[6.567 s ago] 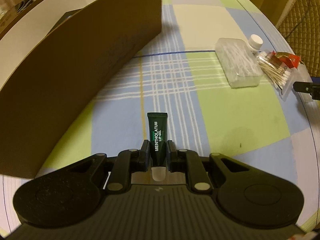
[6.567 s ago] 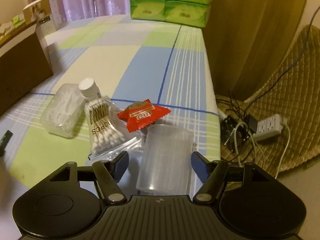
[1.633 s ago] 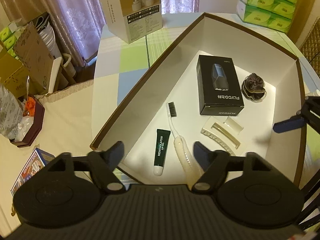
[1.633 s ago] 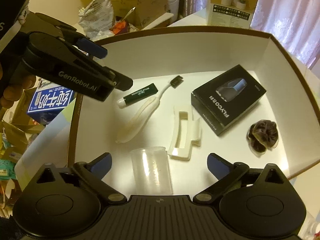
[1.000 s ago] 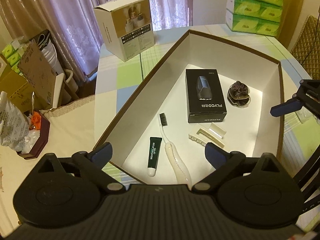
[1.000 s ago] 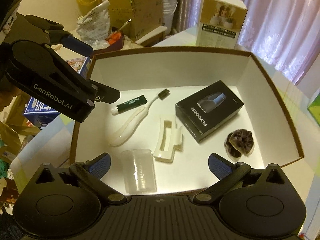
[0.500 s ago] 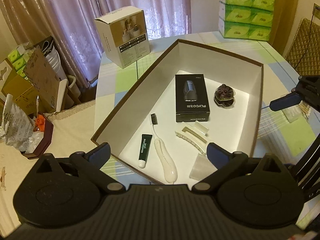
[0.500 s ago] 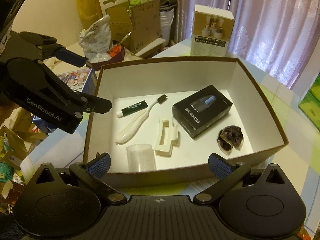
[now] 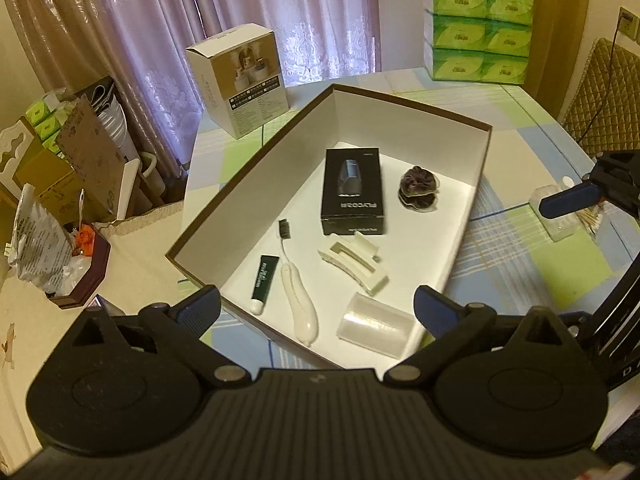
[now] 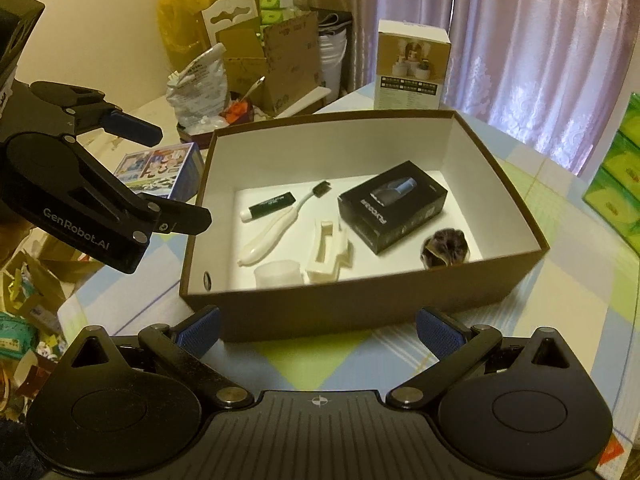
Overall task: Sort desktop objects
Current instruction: 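Lift both open grippers out of the box toward the remaining table items, then move both grippers toward the cotton-swab box and white bottle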
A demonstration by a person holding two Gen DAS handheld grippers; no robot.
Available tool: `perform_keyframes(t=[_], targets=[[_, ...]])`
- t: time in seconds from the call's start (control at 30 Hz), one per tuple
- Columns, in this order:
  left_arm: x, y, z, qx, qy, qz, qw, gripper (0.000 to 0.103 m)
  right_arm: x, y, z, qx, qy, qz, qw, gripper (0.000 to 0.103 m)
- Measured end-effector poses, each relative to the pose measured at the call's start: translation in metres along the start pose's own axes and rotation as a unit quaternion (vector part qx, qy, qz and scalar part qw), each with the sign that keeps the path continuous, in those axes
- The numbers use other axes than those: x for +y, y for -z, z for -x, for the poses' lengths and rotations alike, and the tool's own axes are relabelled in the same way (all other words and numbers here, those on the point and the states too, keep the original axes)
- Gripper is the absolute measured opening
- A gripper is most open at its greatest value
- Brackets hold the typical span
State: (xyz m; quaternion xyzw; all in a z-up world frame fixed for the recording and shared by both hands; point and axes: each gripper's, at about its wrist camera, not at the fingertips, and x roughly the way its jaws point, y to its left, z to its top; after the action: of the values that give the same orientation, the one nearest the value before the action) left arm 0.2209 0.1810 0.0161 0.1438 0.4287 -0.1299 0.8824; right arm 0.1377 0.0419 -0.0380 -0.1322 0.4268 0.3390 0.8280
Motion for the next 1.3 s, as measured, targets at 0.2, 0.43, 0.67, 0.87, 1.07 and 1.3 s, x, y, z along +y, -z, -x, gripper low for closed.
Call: perform_keyframes(t=[0.2,0.43,0.67,0.87,1.07,1.3], targets=[[-0.022,0.006,0.012,-0.001,0.000,0.003,1.0000,0.102,-0.008,0.017,0.019,-0.006,-0.004,-0.006,1.000,0.101],[-0.047,0.014,0.020,0.003,0.003,0.007,1.0000,0.102,-0.018,0.037,0.037,-0.006,-0.008,-0.016,1.000,0.101],[-0.069,0.023,0.020,0.013,0.004,0.013,0.9998,0.102,-0.030,0.062,0.050,0.000,-0.008,-0.034,0.999,0.101],[-0.093,0.031,0.014,0.024,0.010,0.019,0.9995,0.102,-0.041,0.087,0.060,0.008,0.000,-0.066,0.998,0.101],[-0.126,0.040,0.002,0.036,0.023,0.008,0.9991,0.101,-0.061,0.115,0.070,0.019,0.028,-0.118,0.992,0.101],[-0.157,0.037,-0.016,0.049,0.056,-0.001,0.9972,0.101,-0.100,0.149,0.082,0.030,0.064,-0.192,0.979,0.101]])
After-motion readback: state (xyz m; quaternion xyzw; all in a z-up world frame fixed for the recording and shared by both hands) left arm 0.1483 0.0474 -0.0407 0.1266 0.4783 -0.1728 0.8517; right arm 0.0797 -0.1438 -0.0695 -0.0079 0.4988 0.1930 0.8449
